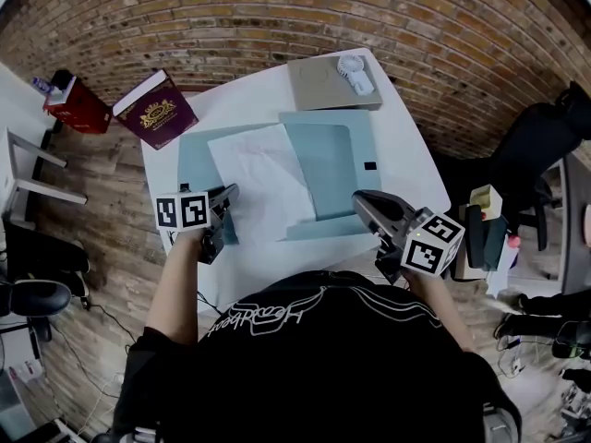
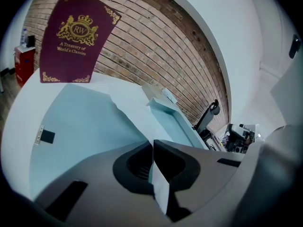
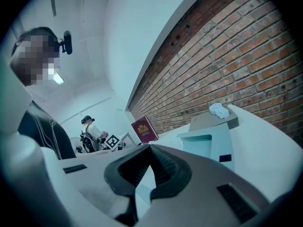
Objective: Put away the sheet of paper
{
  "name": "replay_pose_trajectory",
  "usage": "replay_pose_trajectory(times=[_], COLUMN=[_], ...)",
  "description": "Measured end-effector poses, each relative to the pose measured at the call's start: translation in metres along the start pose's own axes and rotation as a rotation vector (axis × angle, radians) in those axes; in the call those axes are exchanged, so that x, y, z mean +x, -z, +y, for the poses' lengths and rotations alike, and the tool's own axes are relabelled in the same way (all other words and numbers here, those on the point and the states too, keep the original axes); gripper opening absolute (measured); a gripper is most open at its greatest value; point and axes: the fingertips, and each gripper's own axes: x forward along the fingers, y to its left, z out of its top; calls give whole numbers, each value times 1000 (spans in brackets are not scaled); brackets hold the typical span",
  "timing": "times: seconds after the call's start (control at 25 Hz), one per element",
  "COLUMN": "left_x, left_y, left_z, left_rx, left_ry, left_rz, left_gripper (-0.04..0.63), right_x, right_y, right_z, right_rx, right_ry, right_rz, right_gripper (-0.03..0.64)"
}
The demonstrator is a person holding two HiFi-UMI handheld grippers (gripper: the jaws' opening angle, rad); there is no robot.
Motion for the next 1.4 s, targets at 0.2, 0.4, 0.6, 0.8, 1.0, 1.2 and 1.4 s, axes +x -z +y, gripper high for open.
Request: replay_pose_trajectory(times=[0.2,0.4,0.6,0.8,1.0,1.2,1.4], left_x=[14,28,42,60,77,91,103], left_y=[0,3,2,3,1,-2,-4], left_z=[-2,-6,-12,-23,-44,-56,-61], left_rx=[8,-10,6,26,50,70,66], left_ry=[-2,-9,-40,-69,-69,-81,-79], left_rz=[10,23,33,65,68,81,98], left_gripper=[31,29,31,31,29,31,30], right_x=[-14,-27,-33,-32,-32,-35,-41], right_y=[0,1,-4,-25,-44,-55,-64], right_z=[-5,-9,-27,-38,-43,-46,-50], right_rx=[-3,11,34,10,-23,-37,-42], right_ry=[34,29,17,-7,-37,-59,-60], right_rz=[-6,2,12,3,11,11,2], right_gripper=[2,3,3,2,2,2,2])
